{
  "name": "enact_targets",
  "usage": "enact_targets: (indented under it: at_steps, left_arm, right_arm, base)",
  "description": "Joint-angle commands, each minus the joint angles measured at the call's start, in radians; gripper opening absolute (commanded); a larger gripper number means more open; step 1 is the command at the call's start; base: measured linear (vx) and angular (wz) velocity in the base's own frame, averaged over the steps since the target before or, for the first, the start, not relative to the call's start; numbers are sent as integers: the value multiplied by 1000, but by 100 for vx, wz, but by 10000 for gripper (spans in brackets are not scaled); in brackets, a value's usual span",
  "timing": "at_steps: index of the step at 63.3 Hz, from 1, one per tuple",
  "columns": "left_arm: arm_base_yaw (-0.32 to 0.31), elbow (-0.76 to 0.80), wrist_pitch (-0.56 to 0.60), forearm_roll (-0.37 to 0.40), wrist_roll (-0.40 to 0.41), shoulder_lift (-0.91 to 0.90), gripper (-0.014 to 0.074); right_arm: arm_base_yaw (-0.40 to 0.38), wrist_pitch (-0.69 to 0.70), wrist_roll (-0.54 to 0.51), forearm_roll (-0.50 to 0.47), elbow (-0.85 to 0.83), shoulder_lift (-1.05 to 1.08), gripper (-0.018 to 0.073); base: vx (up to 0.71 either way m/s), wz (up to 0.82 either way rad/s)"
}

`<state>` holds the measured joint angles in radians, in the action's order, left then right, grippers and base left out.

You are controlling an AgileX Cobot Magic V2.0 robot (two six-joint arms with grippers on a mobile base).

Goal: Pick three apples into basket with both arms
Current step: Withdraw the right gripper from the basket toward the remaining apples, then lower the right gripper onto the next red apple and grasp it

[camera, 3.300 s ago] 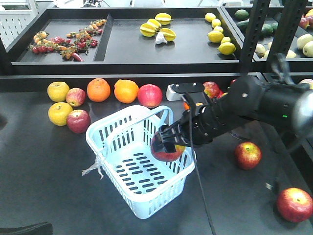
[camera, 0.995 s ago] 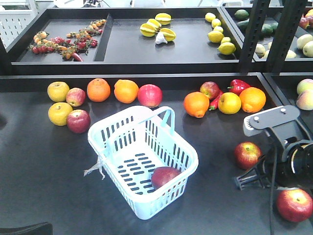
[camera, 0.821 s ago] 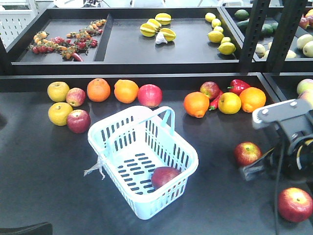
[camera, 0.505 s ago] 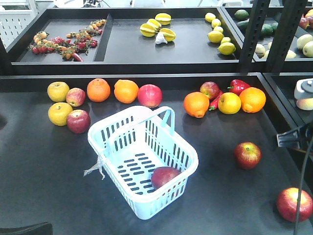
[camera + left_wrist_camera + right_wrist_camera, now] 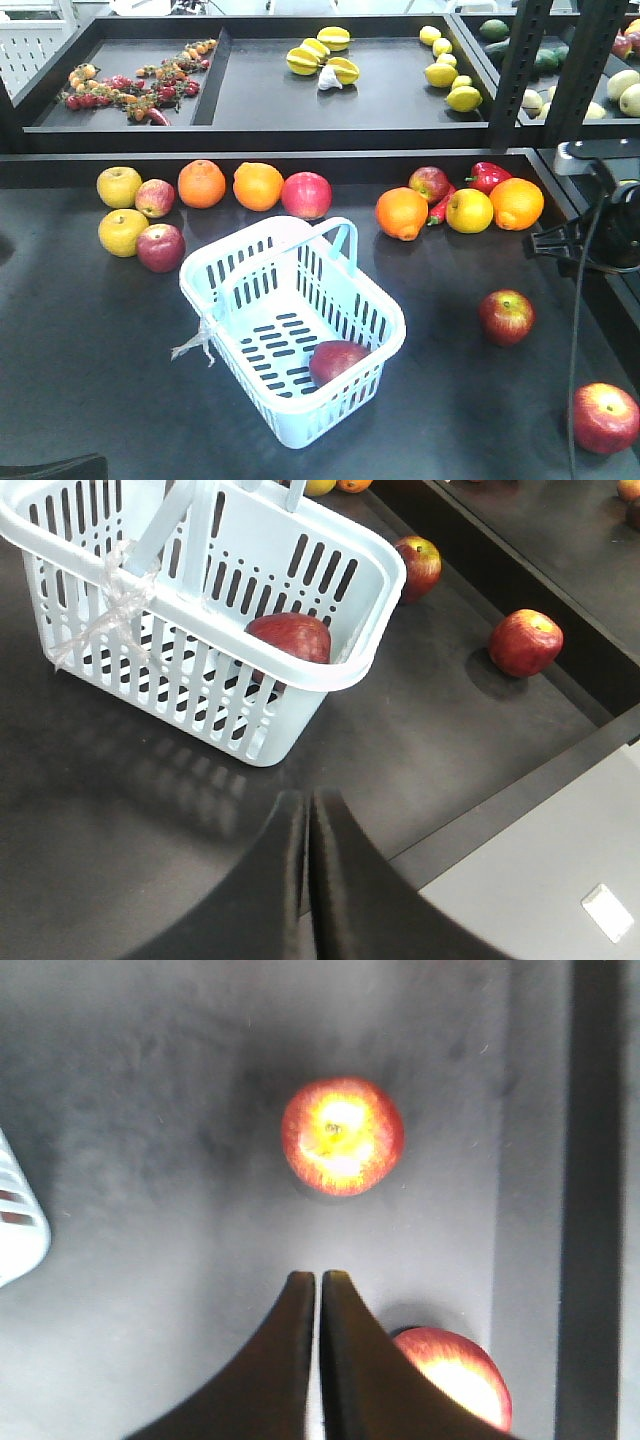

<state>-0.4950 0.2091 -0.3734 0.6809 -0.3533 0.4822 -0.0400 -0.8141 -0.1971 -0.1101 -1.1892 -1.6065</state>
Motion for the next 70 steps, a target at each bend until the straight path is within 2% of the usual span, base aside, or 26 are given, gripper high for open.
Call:
enact_targets:
  at_steps: [1,8,21,31,36,70]
  left_arm:
    - [-2,29,45,17,-2,-1,-6]
    - [-2,29,45,17,-2,-1,-6]
    - [-2,29,45,16,-3,-1,-6]
    - [-2,29,45,15,-3,-1,-6]
    - [-2,29,45,14,-3,-1,-6]
    - [-2,29,47,10,-3,-1,-6]
  right_arm:
    - [-7,7,-21,-3,-60,-6,65]
    - [-7,2,-22,-3,-87,-53,160]
    - [-7,-5,-21,-3,-146,-114,501]
    - [-7,-15,-8,1,-185,-161,674]
    - [-7,-35,6,3,-213,-198,697]
    - [-7,-210,42,1,-549,-553,648]
  base:
    - [0,0]
    - [0,0]
    - [0,0]
    - [0,0]
    - [0,0]
    - [0,0]
